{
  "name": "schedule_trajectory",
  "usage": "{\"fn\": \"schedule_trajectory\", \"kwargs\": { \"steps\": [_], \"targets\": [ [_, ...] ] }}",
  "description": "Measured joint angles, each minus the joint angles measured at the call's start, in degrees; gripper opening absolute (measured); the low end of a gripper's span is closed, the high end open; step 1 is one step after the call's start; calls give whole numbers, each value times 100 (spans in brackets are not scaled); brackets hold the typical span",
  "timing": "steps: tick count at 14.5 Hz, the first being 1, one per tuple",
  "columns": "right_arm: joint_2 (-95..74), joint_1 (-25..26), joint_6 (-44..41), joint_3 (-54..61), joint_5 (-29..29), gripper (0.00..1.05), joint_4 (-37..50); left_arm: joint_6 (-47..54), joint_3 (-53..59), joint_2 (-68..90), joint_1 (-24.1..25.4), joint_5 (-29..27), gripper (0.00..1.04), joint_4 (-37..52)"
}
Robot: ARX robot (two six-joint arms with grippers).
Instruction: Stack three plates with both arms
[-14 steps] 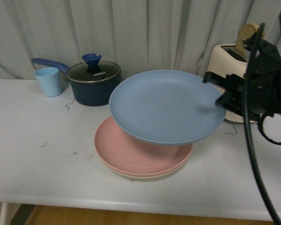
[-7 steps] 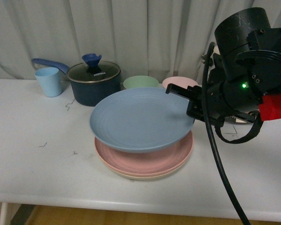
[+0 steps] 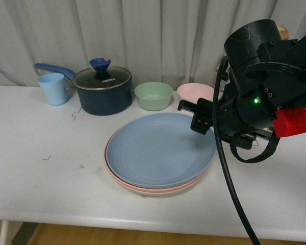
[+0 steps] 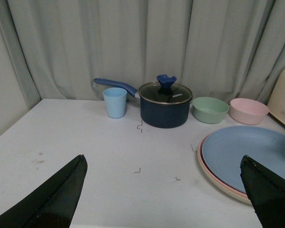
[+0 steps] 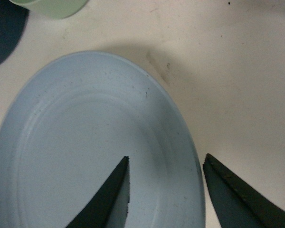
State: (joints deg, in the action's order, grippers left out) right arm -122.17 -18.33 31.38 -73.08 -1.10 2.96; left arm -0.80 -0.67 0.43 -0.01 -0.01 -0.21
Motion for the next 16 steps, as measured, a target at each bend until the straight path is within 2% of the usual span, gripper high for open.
{"fn": "schedule_trajectory", "kwargs": {
  "steps": [1,4,5,6,7,8,9,10,11,13,14,15,16],
  "targets": [
    [267,39,37,118,52,63,70,0,0,0,0,2,98,0],
    [1222,208,35,601,289,96,649,0,0,0,0,0,98,0],
    [1685,315,31,901,369,99,894,0,0,0,0,2,98,2],
    [2109,435,9,1191,492,97,1082,0,0,0,0,0,98,0],
    [2570,608,-155,1613,546,97,1615,0,0,0,0,0,98,0],
    [3053,791,-935,2391,-225,85,3106,0,0,0,0,4,98,0],
    [3604,1099,-1676,3145,-378,74,3860,0,0,0,0,-2,98,2],
    [4441,1681,-2420,4054,-50,59,4339,0,0,0,0,0,98,0],
    [5093,1950,-2730,4754,-28,46,4631,0,0,0,0,0,98,2],
    [5469,1825,-3001,6105,120,21,5580,0,0,0,0,2,98,0],
    [5517,1834,-3040,6610,116,8,5488,0,0,0,0,-4,98,2],
    [5939,1834,-3086,6951,116,2,5136,0,0,0,0,-2,98,0],
    [6555,1834,-3099,7010,114,2,4970,0,0,0,0,0,98,2]
  ]
}}
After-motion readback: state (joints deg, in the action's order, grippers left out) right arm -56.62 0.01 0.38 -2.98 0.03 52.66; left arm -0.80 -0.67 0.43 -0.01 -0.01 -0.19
